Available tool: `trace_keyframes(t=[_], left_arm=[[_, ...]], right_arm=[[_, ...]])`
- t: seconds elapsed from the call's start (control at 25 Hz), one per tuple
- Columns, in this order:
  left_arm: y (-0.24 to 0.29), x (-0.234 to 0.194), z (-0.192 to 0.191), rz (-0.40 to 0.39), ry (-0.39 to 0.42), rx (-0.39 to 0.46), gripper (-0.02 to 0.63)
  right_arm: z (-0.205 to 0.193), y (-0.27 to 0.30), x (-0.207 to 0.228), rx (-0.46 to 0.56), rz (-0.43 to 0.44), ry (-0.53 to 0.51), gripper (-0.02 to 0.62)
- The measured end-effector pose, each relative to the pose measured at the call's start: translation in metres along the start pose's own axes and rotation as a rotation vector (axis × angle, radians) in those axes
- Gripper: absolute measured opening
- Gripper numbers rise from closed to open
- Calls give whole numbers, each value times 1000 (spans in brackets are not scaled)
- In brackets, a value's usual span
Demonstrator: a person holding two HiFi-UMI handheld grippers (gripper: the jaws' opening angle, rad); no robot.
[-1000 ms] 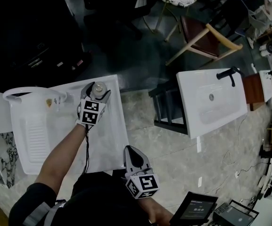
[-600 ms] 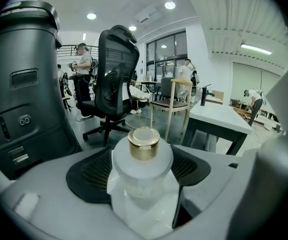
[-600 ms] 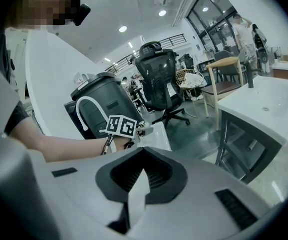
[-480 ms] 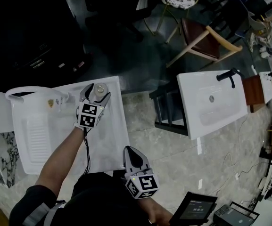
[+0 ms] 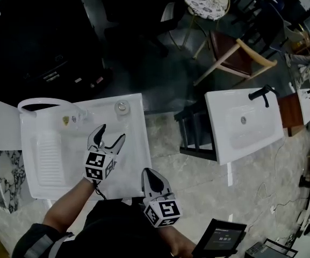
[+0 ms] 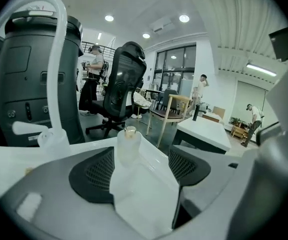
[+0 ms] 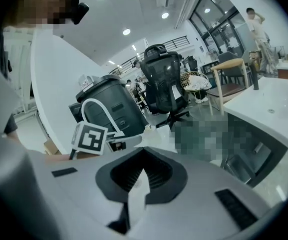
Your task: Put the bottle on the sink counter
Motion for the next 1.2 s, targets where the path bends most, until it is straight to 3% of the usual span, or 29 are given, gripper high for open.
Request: trace_keyframes(t=[0.28, 0.48, 0.6, 0.96, 1.2], left_arm=[[-64, 20, -12, -86, -47, 17, 328], [-108, 31, -11, -124, -98, 74, 132], [-124, 38, -8, -143, -121, 95, 60], [-155, 64, 8, -174, -137, 153, 40], [-173, 71, 21, -201, -213, 183, 40]], right_arm=[[6, -1, -11, 24, 24, -27, -5], [11, -10, -19, 45, 38, -45, -5], [13, -14, -23, 53, 45, -54, -5], [22, -29, -29, 100, 63, -80, -5], [32, -36, -37, 126, 72, -104, -5]])
Point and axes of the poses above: the fingertips, and each gripper's own axes: y forward along the fingers, x to its right, z out of its top, the point moved 8 cm from there along -y, backward along the fingers, and after that the axes turned 6 degrees about -x, right-handed, at the moved point
